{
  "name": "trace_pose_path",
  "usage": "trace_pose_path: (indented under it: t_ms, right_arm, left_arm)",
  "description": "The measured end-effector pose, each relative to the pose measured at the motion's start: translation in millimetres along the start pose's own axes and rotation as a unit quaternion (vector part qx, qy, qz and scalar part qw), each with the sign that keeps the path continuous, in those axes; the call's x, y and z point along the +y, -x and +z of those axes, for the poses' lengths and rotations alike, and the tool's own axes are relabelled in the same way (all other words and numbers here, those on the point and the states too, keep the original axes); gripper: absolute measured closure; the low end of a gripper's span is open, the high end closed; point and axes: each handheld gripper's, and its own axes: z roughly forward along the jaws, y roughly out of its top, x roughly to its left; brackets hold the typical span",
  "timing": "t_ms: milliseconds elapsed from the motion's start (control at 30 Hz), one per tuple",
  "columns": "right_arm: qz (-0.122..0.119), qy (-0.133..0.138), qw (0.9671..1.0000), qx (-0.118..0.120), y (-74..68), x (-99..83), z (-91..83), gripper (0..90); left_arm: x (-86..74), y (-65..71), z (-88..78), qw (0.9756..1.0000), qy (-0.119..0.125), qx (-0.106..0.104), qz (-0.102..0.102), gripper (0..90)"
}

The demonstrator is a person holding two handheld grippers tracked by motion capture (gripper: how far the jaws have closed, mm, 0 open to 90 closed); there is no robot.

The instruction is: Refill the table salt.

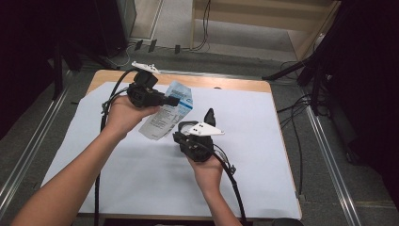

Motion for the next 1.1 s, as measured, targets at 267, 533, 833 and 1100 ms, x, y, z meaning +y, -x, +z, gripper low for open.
trace_pose_path:
  t_ms: [267,533,833,1100]
  right_arm:
    - [0.000,-0.020,0.9996,0.021,11.0,7.4,-7.0,81.7]
    - [-0.001,-0.032,0.9987,0.039,19.7,12.3,-10.2,76.6]
    - [-0.014,-0.040,0.9962,0.076,28.5,12.3,-18.2,70.8]
    - [-0.030,-0.059,0.9921,0.107,31.7,7.7,-27.8,68.7]
  left_arm:
    - [-7.9,-8.6,-6.2,0.9999,-0.007,0.003,-0.013,90.0]
    - [-17.6,-18.1,-8.5,0.9997,-0.022,-0.008,-0.009,90.0]
    - [-31.6,-31.3,-13.3,0.9994,-0.019,-0.026,-0.008,90.0]
    - [-39.7,-45.5,-17.3,0.9995,-0.025,-0.017,0.000,90.0]
